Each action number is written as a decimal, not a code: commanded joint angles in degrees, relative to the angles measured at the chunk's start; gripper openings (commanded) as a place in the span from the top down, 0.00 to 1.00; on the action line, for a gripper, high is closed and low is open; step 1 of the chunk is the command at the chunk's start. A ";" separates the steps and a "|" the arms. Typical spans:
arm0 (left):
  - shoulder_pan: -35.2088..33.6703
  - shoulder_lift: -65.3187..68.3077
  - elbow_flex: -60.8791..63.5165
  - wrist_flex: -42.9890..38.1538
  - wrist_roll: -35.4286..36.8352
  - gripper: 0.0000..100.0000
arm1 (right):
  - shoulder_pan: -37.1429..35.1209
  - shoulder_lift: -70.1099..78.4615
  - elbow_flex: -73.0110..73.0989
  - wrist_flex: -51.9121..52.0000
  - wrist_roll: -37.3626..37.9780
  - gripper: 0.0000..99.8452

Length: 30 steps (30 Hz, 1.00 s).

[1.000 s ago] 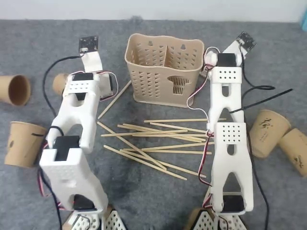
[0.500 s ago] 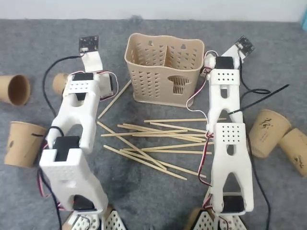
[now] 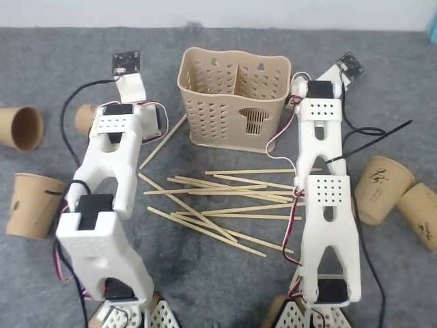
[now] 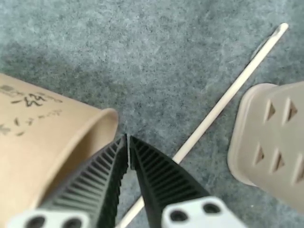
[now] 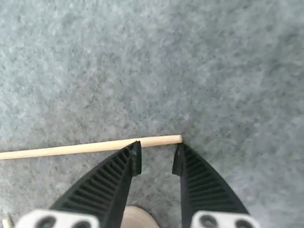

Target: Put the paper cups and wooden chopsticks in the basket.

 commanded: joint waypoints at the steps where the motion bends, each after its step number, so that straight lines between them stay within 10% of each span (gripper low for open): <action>1: -0.35 -1.05 -1.10 0.35 -0.53 0.98 | 2.86 -0.84 0.00 -0.22 -0.44 0.86; 30: -0.35 -1.05 -1.10 1.49 -3.34 0.98 | 6.81 2.86 0.70 -7.60 -7.38 0.97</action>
